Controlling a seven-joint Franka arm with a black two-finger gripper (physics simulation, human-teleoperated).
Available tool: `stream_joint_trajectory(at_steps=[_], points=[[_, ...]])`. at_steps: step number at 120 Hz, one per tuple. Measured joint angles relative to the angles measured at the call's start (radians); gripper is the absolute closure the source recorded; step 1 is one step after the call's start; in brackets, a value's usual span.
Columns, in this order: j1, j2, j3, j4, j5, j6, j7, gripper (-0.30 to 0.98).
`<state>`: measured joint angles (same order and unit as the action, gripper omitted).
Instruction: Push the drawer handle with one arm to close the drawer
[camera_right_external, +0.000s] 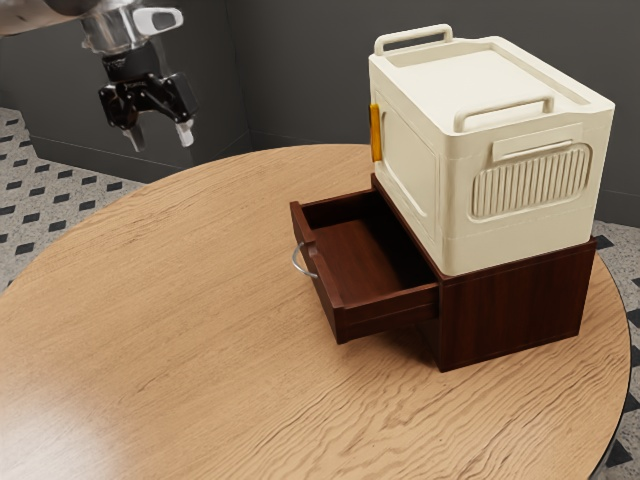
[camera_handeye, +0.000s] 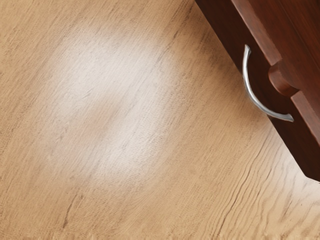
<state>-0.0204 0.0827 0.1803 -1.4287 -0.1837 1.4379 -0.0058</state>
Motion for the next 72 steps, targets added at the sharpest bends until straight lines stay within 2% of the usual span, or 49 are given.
stream_joint_trajectory(at_steps=[16,25,39,53,72], points=[[-0.009,-0.048,-0.027,-0.106,0.079,0.051,-0.003,0.0],[-0.151,-0.106,0.076,-0.236,0.142,0.104,-0.002,0.0],[-0.283,-0.195,0.114,-0.512,0.212,0.282,0.052,0.02],[-0.311,-0.2,0.118,-0.658,0.239,0.474,0.144,0.1],[-0.305,-0.084,0.122,-0.651,0.213,0.687,0.264,0.24]])
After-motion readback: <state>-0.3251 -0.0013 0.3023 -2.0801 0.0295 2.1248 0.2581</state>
